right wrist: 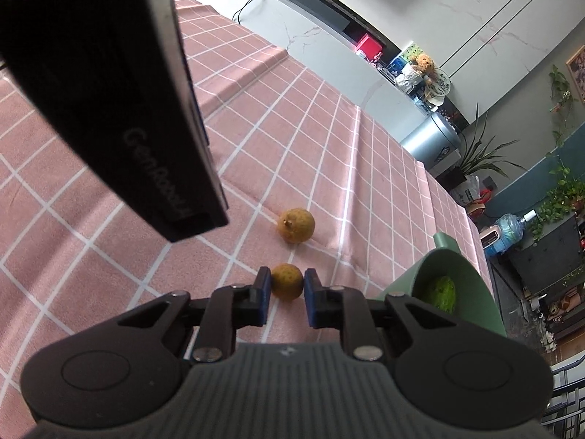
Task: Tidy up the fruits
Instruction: 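Grasp the last longan with the left tool while the right tool carries its longan to the colander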
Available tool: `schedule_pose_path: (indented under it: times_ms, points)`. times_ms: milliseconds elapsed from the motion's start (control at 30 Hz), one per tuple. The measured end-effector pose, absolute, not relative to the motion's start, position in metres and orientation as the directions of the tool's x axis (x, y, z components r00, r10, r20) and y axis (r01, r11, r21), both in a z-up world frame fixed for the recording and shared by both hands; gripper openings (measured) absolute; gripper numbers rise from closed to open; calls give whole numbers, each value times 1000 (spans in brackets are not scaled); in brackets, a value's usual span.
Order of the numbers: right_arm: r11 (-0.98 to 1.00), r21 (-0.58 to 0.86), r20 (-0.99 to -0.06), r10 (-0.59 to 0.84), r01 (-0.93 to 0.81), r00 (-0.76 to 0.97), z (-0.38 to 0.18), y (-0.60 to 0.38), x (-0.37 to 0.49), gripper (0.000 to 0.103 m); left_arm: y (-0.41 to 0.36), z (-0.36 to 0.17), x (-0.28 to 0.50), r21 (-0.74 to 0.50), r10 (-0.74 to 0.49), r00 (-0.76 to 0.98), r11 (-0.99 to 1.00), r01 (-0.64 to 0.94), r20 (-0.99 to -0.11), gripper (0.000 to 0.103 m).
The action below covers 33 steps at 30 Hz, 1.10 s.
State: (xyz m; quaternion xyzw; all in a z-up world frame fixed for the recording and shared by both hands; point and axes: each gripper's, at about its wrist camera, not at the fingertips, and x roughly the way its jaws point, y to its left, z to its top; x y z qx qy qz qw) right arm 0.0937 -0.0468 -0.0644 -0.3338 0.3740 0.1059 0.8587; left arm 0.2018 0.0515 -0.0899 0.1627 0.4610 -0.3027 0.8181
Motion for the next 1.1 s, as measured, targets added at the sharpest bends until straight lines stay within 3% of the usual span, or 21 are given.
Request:
schedule_pose_path:
  times_ms: [167, 367, 567, 800, 967, 1100]
  points:
    - [770, -465, -685, -1, -436, 729, -40, -57, 76, 13, 46, -83, 206, -13, -366, 385, 739, 674, -847, 48]
    - [862, -313, -670, 98, -399, 736, 6, -95, 57, 13, 24, -81, 216, 10, -367, 388, 715, 699, -845, 48]
    - [945, -189, -656, 81, -267, 751, 38, -147, 50, 13, 0, -92, 232, 1, -360, 377, 722, 692, -853, 48]
    - [980, -143, -705, -5, -136, 709, 27, -207, 65, 13, -20, -106, 238, 42, -311, 364, 708, 705, -878, 44]
    - [996, 2, -750, 60, -89, 659, 9, -233, 84, 13, -28, -113, 241, 80, -268, 365, 700, 709, -892, 34]
    - [996, 28, -755, 79, -90, 651, -1, -237, 95, 13, -31, -117, 242, 97, -242, 360, 696, 711, -901, 28]
